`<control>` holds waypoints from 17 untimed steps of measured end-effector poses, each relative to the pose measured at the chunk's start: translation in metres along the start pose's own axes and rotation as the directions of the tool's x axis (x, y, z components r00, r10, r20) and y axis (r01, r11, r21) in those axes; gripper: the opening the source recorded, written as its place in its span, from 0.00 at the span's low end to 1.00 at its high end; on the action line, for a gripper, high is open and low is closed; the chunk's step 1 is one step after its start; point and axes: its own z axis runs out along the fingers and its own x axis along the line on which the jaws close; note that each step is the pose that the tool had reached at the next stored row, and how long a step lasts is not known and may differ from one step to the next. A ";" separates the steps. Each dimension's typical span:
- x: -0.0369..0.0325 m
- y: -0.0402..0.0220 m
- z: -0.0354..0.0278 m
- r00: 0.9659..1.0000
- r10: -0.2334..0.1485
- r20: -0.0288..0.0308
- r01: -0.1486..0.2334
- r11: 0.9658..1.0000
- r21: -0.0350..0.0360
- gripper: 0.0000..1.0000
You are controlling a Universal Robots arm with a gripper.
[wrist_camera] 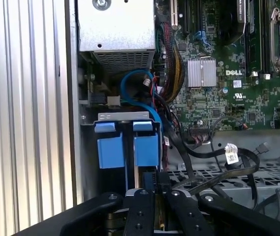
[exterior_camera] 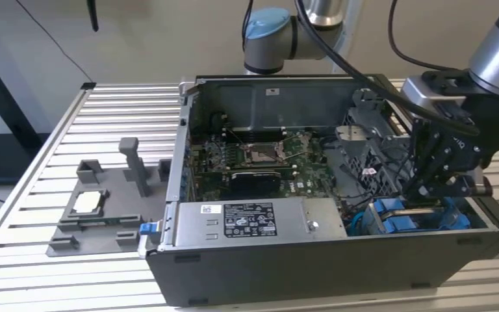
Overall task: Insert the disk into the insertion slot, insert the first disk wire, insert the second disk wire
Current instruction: 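Insert the second disk wire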
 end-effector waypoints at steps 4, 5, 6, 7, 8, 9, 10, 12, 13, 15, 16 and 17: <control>0.0001 -0.0001 0.0012 1.000 0.018 0.001 -0.018 1.000 0.001 0.16; 0.0002 -0.0001 0.0019 1.000 0.022 0.001 -0.022 1.000 0.001 0.16; 0.0003 -0.0001 0.0026 1.000 0.024 0.001 -0.024 1.000 0.001 0.16; 0.0004 -0.0002 0.0034 1.000 0.027 0.002 -0.027 1.000 0.001 0.16; 0.0004 -0.0002 0.0040 1.000 0.028 0.001 -0.028 1.000 0.001 0.16; 0.0004 -0.0002 0.0044 1.000 0.029 0.001 -0.029 1.000 0.001 0.16; 0.0004 -0.0002 0.0045 1.000 0.029 0.001 -0.029 1.000 0.001 0.16; 0.0004 -0.0002 0.0047 1.000 0.029 0.001 -0.029 1.000 0.001 0.16; 0.0004 -0.0003 0.0048 1.000 0.029 0.002 -0.029 1.000 0.001 0.16; 0.0004 -0.0003 0.0049 1.000 0.029 0.002 -0.029 1.000 0.001 0.16; 0.0004 -0.0003 0.0048 1.000 0.029 0.002 -0.029 1.000 0.001 0.16; 0.0004 -0.0003 0.0049 1.000 0.029 0.002 -0.029 1.000 0.001 0.16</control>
